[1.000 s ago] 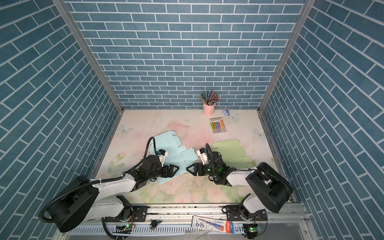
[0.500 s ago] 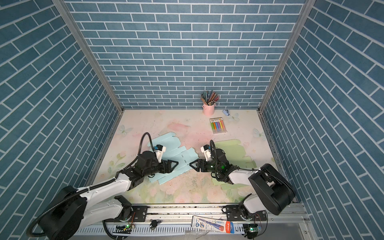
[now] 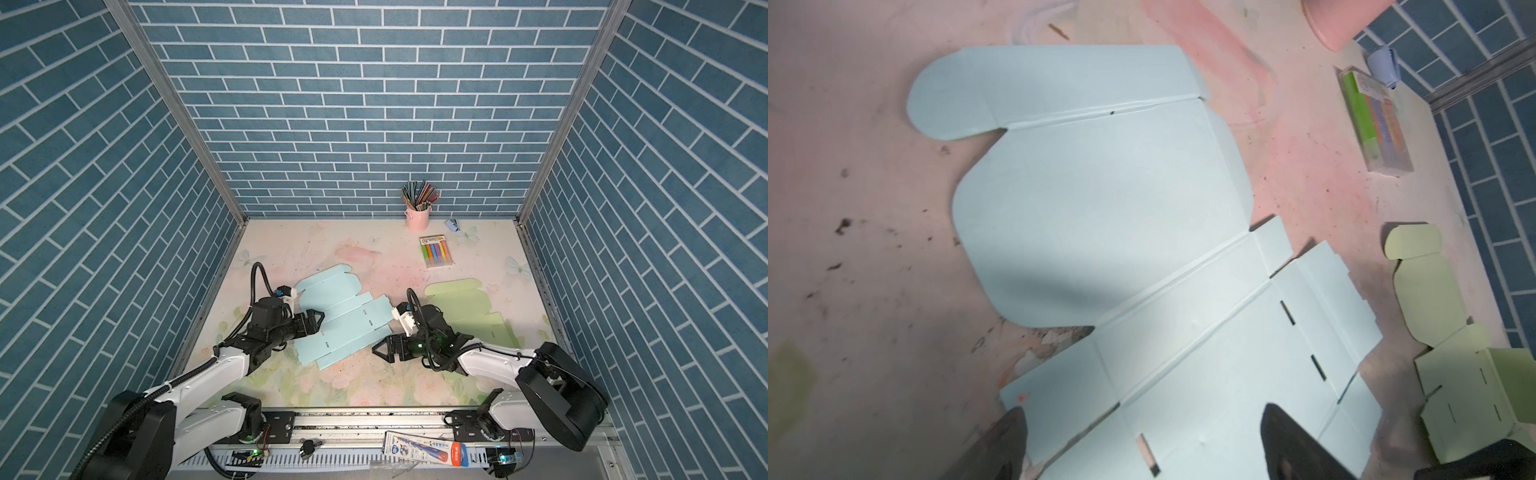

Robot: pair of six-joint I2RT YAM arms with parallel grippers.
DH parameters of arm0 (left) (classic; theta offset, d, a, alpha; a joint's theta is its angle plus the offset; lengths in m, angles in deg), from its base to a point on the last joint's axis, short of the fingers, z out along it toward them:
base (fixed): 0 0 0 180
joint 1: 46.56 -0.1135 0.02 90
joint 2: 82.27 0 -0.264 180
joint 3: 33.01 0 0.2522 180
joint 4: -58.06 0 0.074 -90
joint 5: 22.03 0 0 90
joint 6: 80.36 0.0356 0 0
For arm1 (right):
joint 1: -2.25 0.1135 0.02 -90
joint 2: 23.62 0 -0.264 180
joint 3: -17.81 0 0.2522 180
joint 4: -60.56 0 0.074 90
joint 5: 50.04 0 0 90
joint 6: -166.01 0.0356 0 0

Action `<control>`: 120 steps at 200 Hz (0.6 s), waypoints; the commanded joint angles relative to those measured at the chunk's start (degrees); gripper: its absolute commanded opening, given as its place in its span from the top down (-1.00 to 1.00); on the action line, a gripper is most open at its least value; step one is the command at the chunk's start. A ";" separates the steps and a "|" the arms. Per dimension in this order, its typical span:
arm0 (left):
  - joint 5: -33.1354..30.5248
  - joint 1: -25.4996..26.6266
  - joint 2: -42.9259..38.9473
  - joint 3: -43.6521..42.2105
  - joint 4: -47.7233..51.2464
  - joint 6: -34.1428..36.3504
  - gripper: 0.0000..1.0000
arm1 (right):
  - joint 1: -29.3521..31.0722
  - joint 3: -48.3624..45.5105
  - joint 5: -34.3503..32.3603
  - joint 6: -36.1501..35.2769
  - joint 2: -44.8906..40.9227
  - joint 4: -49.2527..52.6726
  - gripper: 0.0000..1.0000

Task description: Fold the paper box

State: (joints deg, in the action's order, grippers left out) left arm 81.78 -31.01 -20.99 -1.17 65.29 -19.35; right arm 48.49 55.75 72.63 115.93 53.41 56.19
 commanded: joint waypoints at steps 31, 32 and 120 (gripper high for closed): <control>-0.50 -0.54 1.00 -2.12 -0.13 -1.91 -0.77 | 0.32 3.08 7.98 1.92 9.86 -12.13 -0.96; -0.34 -0.53 1.07 -2.19 -0.23 -1.97 -0.77 | 0.33 3.16 7.92 1.96 9.92 -12.29 -0.96; 3.09 5.99 2.37 -6.41 -3.15 -7.23 -0.77 | -4.89 1.27 9.49 8.94 20.80 -29.61 -0.93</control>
State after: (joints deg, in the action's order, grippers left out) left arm 83.90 -28.34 -18.63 -5.12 60.40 -23.16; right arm 45.59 58.07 80.76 121.48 72.15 32.13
